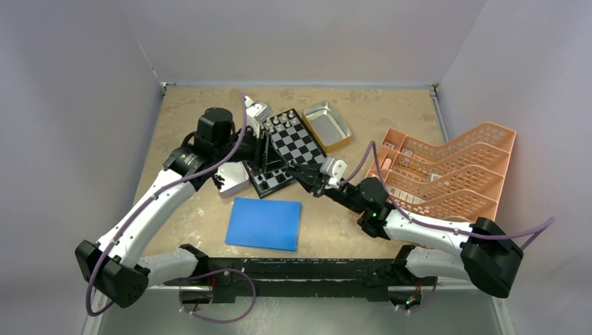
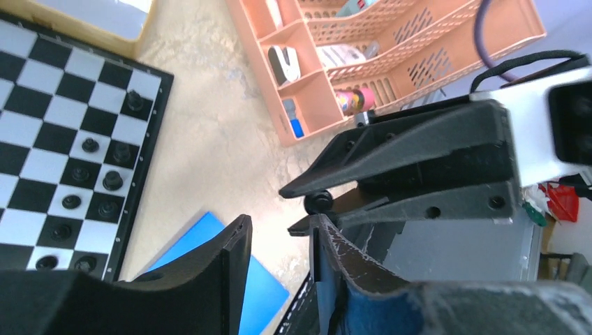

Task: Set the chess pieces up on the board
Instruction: Place the chess piece on the chessboard.

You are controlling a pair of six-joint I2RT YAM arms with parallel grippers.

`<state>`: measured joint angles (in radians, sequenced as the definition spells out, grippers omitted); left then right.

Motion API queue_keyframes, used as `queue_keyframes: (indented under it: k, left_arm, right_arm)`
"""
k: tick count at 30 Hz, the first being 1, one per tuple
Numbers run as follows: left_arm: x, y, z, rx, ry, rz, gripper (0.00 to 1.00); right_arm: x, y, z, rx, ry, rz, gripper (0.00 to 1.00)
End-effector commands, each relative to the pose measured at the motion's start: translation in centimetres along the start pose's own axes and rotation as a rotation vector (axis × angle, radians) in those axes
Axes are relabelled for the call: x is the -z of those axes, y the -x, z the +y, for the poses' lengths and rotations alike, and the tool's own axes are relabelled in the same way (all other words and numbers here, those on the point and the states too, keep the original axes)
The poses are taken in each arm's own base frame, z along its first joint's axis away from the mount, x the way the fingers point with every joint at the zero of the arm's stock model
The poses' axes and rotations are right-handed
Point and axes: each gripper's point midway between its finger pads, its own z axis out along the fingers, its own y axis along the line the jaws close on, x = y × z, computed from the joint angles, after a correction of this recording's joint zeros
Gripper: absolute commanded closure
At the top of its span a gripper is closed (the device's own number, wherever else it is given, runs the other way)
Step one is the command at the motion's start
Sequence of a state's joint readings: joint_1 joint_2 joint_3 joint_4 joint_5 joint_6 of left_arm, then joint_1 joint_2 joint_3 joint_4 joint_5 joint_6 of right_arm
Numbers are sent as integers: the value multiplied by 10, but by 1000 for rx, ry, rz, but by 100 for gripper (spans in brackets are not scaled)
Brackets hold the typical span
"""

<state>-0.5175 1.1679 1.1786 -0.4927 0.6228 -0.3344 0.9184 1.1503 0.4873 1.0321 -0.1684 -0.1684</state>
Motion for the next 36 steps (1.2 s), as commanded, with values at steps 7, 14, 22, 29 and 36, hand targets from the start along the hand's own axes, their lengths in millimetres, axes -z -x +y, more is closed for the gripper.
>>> queue_keyframes:
  k: [7, 14, 22, 29, 36]
  left_arm:
    - [9, 28, -32, -72, -137, -138, 59]
    - [-2, 25, -19, -50, -105, -114, 58]
    - [-7, 27, -18, -37, -114, -117, 68]
    - [-5, 26, -20, -36, -121, -114, 94]
    - [-10, 35, -1, -52, -22, -127, 98]
  right_arm:
    - [-18, 34, -18, -251, -120, -90, 92]
    - [-17, 38, -18, -259, -121, -107, 92]
    - [-16, 34, -19, -257, -132, -97, 92]
    - [-15, 32, -21, -271, -145, -91, 87]
    - [-2, 29, -26, -294, -198, -56, 46]
